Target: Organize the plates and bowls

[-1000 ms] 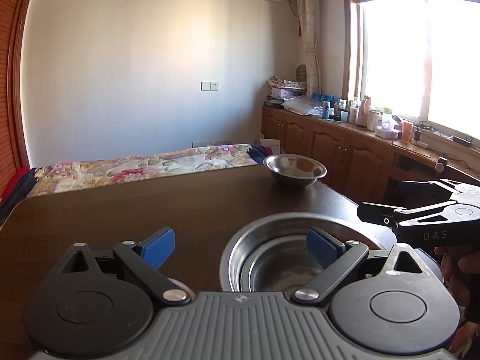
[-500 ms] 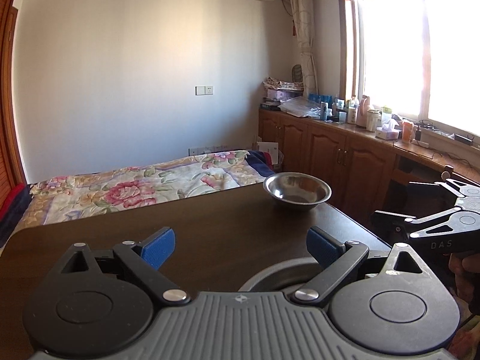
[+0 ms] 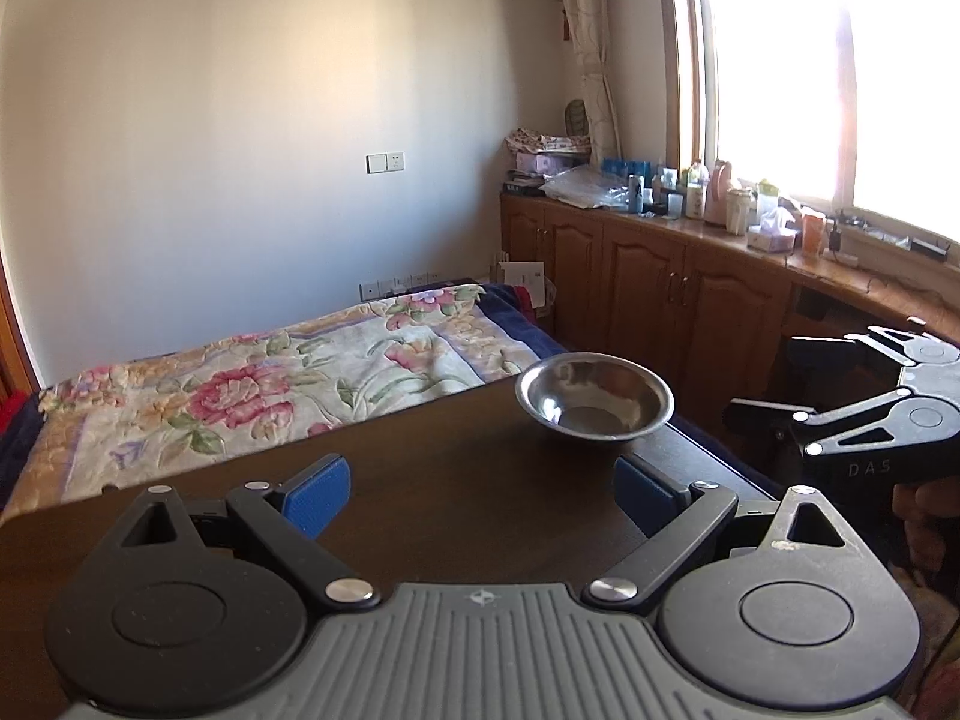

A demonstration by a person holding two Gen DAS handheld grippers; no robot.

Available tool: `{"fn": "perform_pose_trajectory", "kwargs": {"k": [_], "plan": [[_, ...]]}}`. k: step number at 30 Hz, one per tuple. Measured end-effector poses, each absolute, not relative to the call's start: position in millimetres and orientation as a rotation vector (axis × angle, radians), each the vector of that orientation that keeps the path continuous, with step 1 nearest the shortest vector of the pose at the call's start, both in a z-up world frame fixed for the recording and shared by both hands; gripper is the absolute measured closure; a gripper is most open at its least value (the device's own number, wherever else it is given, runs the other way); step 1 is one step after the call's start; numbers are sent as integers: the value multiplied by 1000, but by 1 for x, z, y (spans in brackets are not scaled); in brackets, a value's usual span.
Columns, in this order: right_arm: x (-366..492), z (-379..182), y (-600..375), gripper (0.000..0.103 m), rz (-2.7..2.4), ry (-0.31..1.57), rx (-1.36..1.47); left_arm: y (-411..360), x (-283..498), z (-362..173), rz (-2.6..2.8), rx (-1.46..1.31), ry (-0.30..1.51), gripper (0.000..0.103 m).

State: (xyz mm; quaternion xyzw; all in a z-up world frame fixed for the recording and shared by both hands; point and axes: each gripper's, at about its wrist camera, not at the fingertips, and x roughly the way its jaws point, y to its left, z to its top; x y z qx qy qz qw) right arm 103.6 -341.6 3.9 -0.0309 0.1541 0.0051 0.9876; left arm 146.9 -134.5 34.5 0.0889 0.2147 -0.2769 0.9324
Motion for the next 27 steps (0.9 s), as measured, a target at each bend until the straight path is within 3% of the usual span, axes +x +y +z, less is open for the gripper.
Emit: {"fn": "perform_pose_trajectory", "kwargs": {"k": [3, 15, 22, 27], "plan": [[117, 3, -349, 15, 25, 324, -48, -143, 160, 37, -572, 196, 445, 7], [168, -12, -375, 37, 28, 404, 12, -184, 206, 34, -634, 197, 507, 8], [189, -24, -394, 52, 30, 468, 102, -210, 229, 23, -663, 217, 548, 14], [196, -28, -397, 56, 42, 501, 130, -222, 244, 12, -662, 226, 585, 17]]}}
